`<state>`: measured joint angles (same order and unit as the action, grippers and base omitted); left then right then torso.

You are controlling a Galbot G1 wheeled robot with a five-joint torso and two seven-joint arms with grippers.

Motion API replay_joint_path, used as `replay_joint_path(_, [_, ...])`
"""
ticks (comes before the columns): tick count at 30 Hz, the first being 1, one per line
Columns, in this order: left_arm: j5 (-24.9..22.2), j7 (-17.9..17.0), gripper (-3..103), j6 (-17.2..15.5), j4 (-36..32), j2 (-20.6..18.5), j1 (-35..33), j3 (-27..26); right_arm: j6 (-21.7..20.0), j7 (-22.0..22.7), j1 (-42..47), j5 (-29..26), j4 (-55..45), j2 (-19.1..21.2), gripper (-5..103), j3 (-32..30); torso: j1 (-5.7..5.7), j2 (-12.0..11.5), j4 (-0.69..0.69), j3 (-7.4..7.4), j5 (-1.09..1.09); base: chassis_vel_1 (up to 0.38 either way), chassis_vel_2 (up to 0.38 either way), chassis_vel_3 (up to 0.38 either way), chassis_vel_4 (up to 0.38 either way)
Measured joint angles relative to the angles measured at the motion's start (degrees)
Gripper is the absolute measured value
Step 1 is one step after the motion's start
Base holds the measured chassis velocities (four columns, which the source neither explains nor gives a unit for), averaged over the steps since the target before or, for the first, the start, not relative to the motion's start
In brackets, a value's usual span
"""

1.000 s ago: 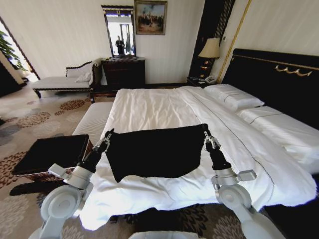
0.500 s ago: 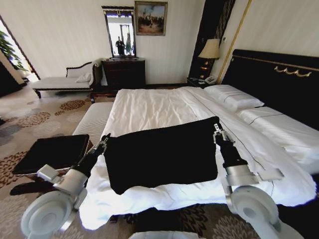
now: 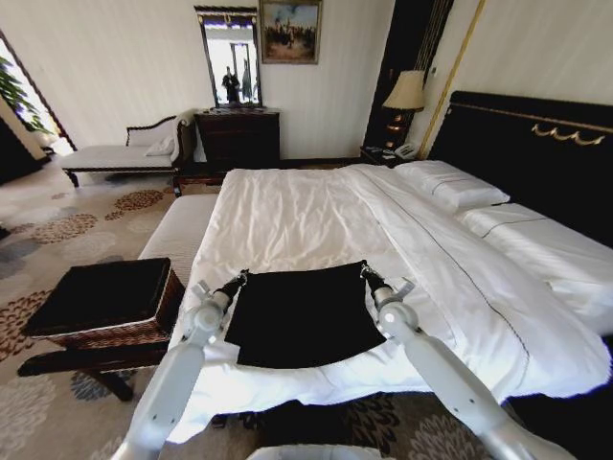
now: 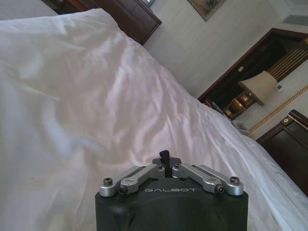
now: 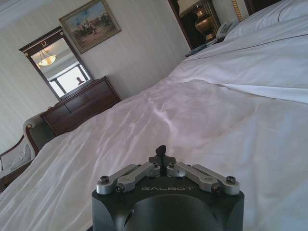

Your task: Fold the clothes on the bed and place them into the basket.

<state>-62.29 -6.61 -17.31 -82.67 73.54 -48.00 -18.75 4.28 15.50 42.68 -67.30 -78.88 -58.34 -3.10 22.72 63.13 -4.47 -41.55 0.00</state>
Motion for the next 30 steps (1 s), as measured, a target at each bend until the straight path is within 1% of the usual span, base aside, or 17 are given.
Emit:
replay_joint_path(3, [0.29, 2.11, 1, 0.78, 3.27, 1.66, 1.06, -0.11, 0.27, -2.97, -1.86, 0.03, 4.22, -0.76, 0, 0.41, -0.03, 0.0, 0.01, 0.01, 0.0, 0.0, 0.0, 0.0, 0.0])
replay_joint_path(7, [0.21, 4.29, 1, 1.54, 3.09, 1.59, -0.64, -0.93, 1.11, -5.69, -2.03, -0.41, 5.37, -0.76, 0, 0.42, -0.02, 0.01, 0.01, 0.01, 0.01, 0.0, 0.0, 0.0, 0.0])
replay_joint_path(9, [-0.97, 6.71, 1, 2.29, 0.47, 0.65, -3.5, -1.91, 2.47, -7.87, -0.54, -1.78, 3.57, 0.3, 0, 0.16, -0.02, 0.01, 0.03, 0.02, 0.01, 0.0, 0.0, 0.0, 0.0])
replay_joint_path(11, [-1.67, 7.38, 1, 2.51, -0.69, 0.17, -4.68, -2.32, 3.04, -8.6, 0.43, -2.18, 2.48, 0.86, 0, -0.06, -0.02, 0.02, 0.03, 0.02, 0.0, 0.0, 0.0, 0.0, 0.0])
replay_joint_path(12, [-2.64, 8.14, 1, 2.76, -2.35, -0.49, -6.32, -2.81, 3.71, -9.46, 2.08, -2.78, 0.77, 1.66, 0, -0.57, -0.02, 0.02, 0.04, 0.02, -0.01, 0.0, 0.0, 0.0, 0.0])
replay_joint_path(14, [-4.84, 9.7, 1, 3.26, -6.54, -2.15, -10.36, -3.92, 5.41, -10.49, 6.82, -3.92, -3.67, 3.76, 0, -1.86, -0.04, 0.03, 0.0, 0.03, 0.0, 0.0, 0.0, 0.0, 0.0])
replay_joint_path(15, [-4.84, 9.7, 1, 3.26, -6.54, -2.15, -10.36, -3.92, 5.41, -10.49, 6.82, -3.92, -3.67, 3.76, 0, -1.86, -0.04, 0.03, 0.0, 0.03, 0.0, 0.0, 0.0, 0.0, 0.0])
replay_joint_path(18, [-6.08, 10.78, 1, 3.54, -11.56, -4.55, -15.69, -4.92, 7.75, -10.6, 12.05, -3.92, -8.12, 6.33, 0, -2.93, -0.05, 0.04, -0.01, 0.04, 0.01, 0.0, 0.0, 0.0, 0.0])
replay_joint_path(20, [-5.61, 11.1, 1, 3.56, -14.53, -6.61, -19.28, -4.95, 8.78, -9.92, 14.91, -3.44, -10.07, 7.89, 0, -3.12, -0.05, 0.04, 0.02, 0.04, -0.01, 0.0, 0.0, 0.0, 0.0])
replay_joint_path(21, [-5.61, 11.1, 1, 3.56, -14.53, -6.61, -19.28, -4.95, 8.78, -9.92, 14.91, -3.44, -10.07, 7.89, 0, -3.12, -0.05, 0.04, 0.02, 0.04, -0.01, 0.0, 0.0, 0.0, 0.0])
replay_joint_path(23, [-5.07, 11.26, 1, 3.71, -16.48, -8.44, -21.65, -4.71, 9.5, -9.46, 17.13, -2.58, -11.38, 9.08, 0, -3.18, -0.05, 0.04, 0.01, 0.03, 0.01, 0.0, 0.0, 0.0, 0.0])
replay_joint_path(24, [-4.83, 11.36, 1, 3.86, -17.69, -9.61, -23.21, -4.51, 9.94, -9.29, 18.7, -2.08, -12.47, 9.91, 0, -3.38, -0.05, 0.04, 0.03, 0.03, 0.0, 0.0, 0.0, 0.0, 0.0])
replay_joint_path(25, [-4.69, 11.44, 1, 4.04, -19.78, -11.6, -25.7, -4.32, 10.49, -8.89, 21.48, -1.56, -14.69, 11.3, 0, -3.93, -0.04, 0.04, 0.01, 0.03, -0.01, 0.0, 0.0, 0.0, 0.0])
replay_joint_path(26, [-4.69, 11.44, 1, 4.04, -19.78, -11.6, -25.7, -4.32, 10.49, -8.89, 21.48, -1.56, -14.69, 11.3, 0, -3.93, -0.04, 0.04, 0.01, 0.03, -0.01, 0.0, 0.0, 0.0, 0.0])
replay_joint_path(28, [-4.49, 11.5, 1, 4.21, -21.85, -13.37, -28.13, -4.26, 10.96, -8.47, 23.97, -1.02, -16.65, 12.45, 0, -4.47, -0.05, 0.04, 0.01, 0.03, 0.0, 0.0, 0.0, 0.0, 0.0])
replay_joint_path(29, [-4.07, 11.69, 1, 4.42, -23.66, -15.06, -30.54, -4.27, 11.68, -8.1, 27.01, -0.14, -18.66, 13.71, 0, -5.03, -0.05, 0.04, 0.02, 0.03, 0.0, 0.0, 0.0, 0.0, 0.0])
replay_joint_path(30, [-4.07, 11.69, 1, 4.42, -23.66, -15.06, -30.54, -4.27, 11.68, -8.1, 27.01, -0.14, -18.66, 13.71, 0, -5.03, -0.05, 0.04, 0.02, 0.03, 0.0, 0.0, 0.0, 0.0, 0.0])
